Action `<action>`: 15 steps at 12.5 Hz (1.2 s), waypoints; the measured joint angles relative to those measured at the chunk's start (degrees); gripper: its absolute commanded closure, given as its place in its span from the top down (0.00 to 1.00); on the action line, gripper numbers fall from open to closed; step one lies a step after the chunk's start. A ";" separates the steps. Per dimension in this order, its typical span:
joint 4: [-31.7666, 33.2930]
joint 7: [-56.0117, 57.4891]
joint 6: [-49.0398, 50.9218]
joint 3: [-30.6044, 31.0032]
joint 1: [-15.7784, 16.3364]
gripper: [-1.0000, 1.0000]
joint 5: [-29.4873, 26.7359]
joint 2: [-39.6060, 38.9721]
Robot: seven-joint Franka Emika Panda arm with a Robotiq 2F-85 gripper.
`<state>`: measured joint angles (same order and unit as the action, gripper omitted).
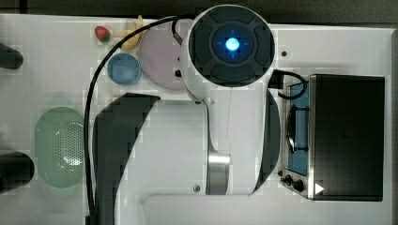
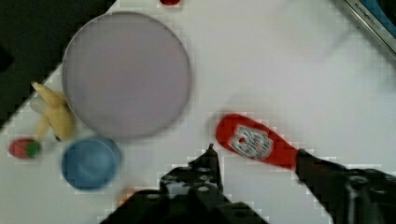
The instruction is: Pick Ketchup from the table and place it in strainer.
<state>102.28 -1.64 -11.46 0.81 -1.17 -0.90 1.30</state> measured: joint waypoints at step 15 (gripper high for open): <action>14.32 18.63 2.01 3.43 -5.34 1.00 0.57 -0.82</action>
<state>116.61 17.00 -9.44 4.25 -6.51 -0.33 0.49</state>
